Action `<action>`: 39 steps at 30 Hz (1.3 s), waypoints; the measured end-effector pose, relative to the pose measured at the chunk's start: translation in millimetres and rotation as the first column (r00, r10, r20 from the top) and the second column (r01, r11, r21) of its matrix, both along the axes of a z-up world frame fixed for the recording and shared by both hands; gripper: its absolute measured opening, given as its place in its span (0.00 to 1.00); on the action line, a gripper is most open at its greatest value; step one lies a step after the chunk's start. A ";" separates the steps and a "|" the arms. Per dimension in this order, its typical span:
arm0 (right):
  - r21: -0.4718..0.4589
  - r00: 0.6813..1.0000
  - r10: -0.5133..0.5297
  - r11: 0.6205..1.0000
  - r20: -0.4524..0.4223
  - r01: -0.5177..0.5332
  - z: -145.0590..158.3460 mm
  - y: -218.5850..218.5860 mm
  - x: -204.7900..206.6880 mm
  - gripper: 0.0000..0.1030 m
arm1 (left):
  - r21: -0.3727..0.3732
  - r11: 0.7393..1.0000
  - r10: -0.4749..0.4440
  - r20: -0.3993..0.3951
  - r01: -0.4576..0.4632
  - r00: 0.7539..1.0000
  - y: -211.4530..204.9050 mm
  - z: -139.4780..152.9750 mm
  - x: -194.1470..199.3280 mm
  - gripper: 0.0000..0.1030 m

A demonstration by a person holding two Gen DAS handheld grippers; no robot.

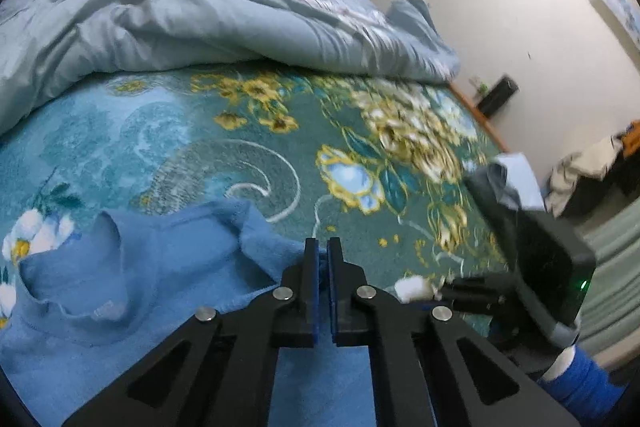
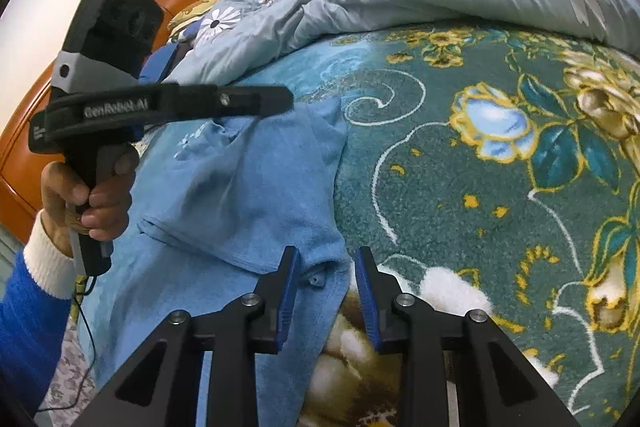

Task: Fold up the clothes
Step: 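Grasp the sweater edges with both grippers and fold them toward the collar, then open both grippers and release the folded sweater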

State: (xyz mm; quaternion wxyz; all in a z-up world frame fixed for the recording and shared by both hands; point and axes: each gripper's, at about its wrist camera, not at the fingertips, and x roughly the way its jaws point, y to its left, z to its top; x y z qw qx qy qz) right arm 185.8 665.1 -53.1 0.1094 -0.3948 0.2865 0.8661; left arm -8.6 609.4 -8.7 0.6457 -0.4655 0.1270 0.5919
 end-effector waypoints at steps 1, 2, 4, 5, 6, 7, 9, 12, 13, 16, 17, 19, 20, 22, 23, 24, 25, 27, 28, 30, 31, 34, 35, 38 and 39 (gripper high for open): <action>-0.006 1.000 0.000 1.000 0.000 0.000 -1.1 0.0 -0.1 0.30 | 0.009 1.000 0.024 0.003 -0.024 1.000 -1.1 0.8 -4.3 0.03; -0.008 1.000 0.001 1.000 0.004 0.000 -2.2 -0.1 -0.2 0.27 | 0.014 0.999 0.048 0.008 -0.049 0.999 -1.5 1.3 -9.2 0.03; -0.010 1.000 0.001 1.000 0.010 -0.001 -4.1 -0.5 -0.5 0.17 | 0.009 0.997 0.078 0.010 -0.078 0.997 1.2 -0.4 -16.1 0.02; -0.005 1.000 0.001 1.000 0.012 -0.001 -4.7 -1.1 -1.0 0.16 | 0.005 0.996 0.090 0.010 -0.090 0.996 2.8 -1.5 -19.2 0.02; -0.004 1.000 0.001 1.000 0.013 -0.001 -5.0 -1.4 -1.3 0.16 | 0.000 0.995 0.097 0.012 -0.097 0.995 5.2 -3.4 -20.8 0.02; -0.004 1.000 0.002 1.000 0.014 -0.002 -5.0 -1.5 -1.7 0.15 | -0.004 0.995 0.102 0.014 -0.102 0.995 7.9 -5.7 -21.7 0.02; 0.002 1.000 0.010 1.000 0.023 -0.010 -5.8 -2.0 -2.2 0.14 | -0.012 0.994 0.111 0.018 -0.110 0.994 13.3 -10.2 -23.5 0.02; -0.001 0.999 0.006 1.000 0.037 -0.006 -9.9 -2.0 -1.7 0.14 | -0.030 0.992 0.124 0.022 -0.123 0.992 21.2 -20.2 -25.1 0.03; -0.003 0.999 0.006 1.000 0.039 -0.006 -10.6 -1.8 -1.5 0.14 | -0.045 0.991 0.126 0.025 -0.125 0.992 23.2 -24.2 -25.0 0.04; -0.006 0.999 0.012 1.000 0.044 -0.012 -9.6 -1.9 -0.7 0.14 | -0.067 0.989 0.135 0.037 -0.133 0.990 21.6 -29.8 -25.7 0.04; -0.005 0.999 0.013 1.000 0.046 -0.013 -8.8 -2.1 -0.1 0.14 | -0.064 0.989 0.140 0.051 -0.136 0.989 17.5 -28.6 -27.6 0.04; 0.008 0.999 0.012 1.000 0.050 -0.013 -4.6 -3.4 2.1 0.16 | -0.059 0.988 0.148 0.091 -0.143 0.985 6.2 -23.7 -33.4 0.07; 0.025 0.999 0.008 1.000 0.047 -0.009 -0.1 -4.2 4.1 0.16 | -0.054 0.987 0.155 0.091 -0.151 0.984 -1.7 -18.7 -36.4 0.08; 0.061 0.999 -0.001 0.998 0.040 -0.001 8.9 -5.9 8.2 0.16 | -0.038 0.984 0.178 0.057 -0.177 0.982 -20.4 -6.5 -41.8 0.26; 0.074 0.999 -0.007 0.997 0.033 0.004 13.6 -6.3 8.4 0.17 | -0.024 0.981 0.195 0.023 -0.195 0.981 -31.2 0.1 -44.2 0.34; 0.082 1.000 -0.013 0.997 0.021 0.011 18.6 -6.2 6.6 0.18 | -0.010 0.977 0.212 -0.011 -0.212 0.977 -42.0 6.6 -46.7 0.45; 0.087 1.000 -0.017 0.996 0.007 0.017 23.6 -6.2 3.3 0.18 | 0.006 0.973 0.230 -0.035 -0.230 0.973 -52.5 12.5 -49.7 0.47; 0.084 1.000 -0.012 0.996 -0.014 0.013 31.6 -8.3 -11.9 0.18 | 0.023 0.965 0.263 -0.052 -0.262 0.963 -70.9 20.8 -57.0 0.47; 0.085 1.000 -0.004 0.996 -0.014 0.005 32.9 -9.8 -21.4 0.18 | 0.016 0.962 0.274 -0.040 -0.274 0.961 -77.7 21.9 -61.4 0.47; 0.087 1.000 0.013 0.996 -0.014 -0.012 35.6 -12.7 -40.3 0.18 | -0.002 0.957 0.291 -0.037 -0.291 0.956 -95.3 19.0 -65.3 0.47; 0.094 1.000 0.021 0.995 -0.011 -0.020 36.2 -14.0 -50.8 0.18 | -0.012 0.954 0.298 -0.037 -0.299 0.954 -104.6 16.9 -66.7 0.47; 0.116 1.000 0.031 0.993 0.001 -0.031 35.9 -16.1 -75.7 0.17 | -0.044 0.941 0.331 -0.094 -0.336 0.939 -135.1 3.6 -66.0 0.47; 0.122 1.000 0.025 0.992 0.004 -0.025 35.1 -14.8 -79.7 0.17 | -0.045 0.932 0.351 -0.116 -0.358 0.929 -148.3 -1.8 -66.8 0.47; 0.135 1.000 -0.014 0.991 0.020 0.011 29.8 -3.0 -83.6 0.18 | -0.055 0.910 0.401 -0.131 -0.411 0.907 -181.8 -19.1 -74.8 0.47; 0.134 0.999 -0.028 0.991 0.026 0.024 27.8 1.7 -83.0 0.18 | -0.064 0.904 0.413 -0.131 -0.423 0.901 -190.2 -24.9 -77.9 0.47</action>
